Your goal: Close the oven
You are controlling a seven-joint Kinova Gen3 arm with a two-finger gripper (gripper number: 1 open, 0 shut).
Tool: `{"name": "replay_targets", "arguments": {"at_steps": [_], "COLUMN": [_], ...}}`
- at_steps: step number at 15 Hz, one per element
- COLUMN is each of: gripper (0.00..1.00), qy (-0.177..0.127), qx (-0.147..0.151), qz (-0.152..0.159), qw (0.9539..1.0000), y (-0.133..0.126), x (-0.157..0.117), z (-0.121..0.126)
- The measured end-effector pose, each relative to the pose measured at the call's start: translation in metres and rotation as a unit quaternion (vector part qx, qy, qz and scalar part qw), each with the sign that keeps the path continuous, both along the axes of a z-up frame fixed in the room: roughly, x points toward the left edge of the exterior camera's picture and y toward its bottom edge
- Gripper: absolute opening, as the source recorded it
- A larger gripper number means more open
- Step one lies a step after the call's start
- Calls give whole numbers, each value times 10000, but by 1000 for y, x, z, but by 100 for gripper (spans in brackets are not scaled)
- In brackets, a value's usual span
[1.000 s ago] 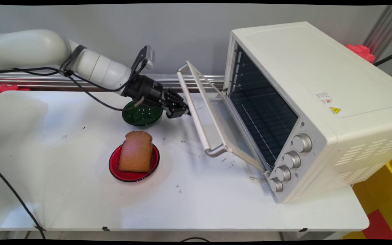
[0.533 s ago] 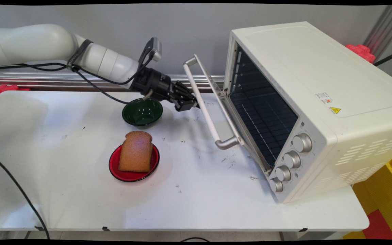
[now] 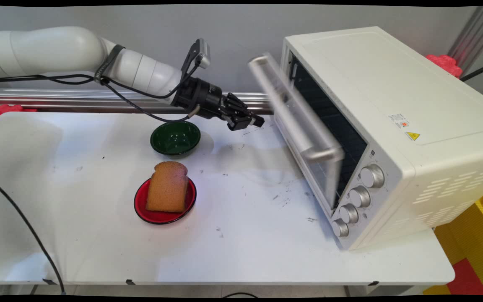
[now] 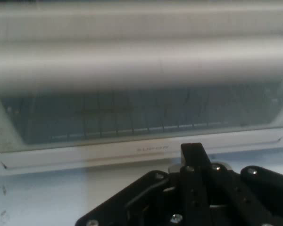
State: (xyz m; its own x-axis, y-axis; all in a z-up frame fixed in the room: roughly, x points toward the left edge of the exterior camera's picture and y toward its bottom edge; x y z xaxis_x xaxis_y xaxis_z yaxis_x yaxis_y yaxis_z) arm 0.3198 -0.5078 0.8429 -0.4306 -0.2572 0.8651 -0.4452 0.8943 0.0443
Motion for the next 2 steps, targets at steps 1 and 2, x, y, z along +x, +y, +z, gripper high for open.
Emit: {"name": "replay_targets", "arguments": {"at_steps": [1, 2], "gripper": [0, 0], "qy": [17, 25], "qx": [-12, -17], "qz": [2, 3], "qw": [10000, 10000], "y": [-1, -2], "x": [-2, -3], "z": [1, 1]}}
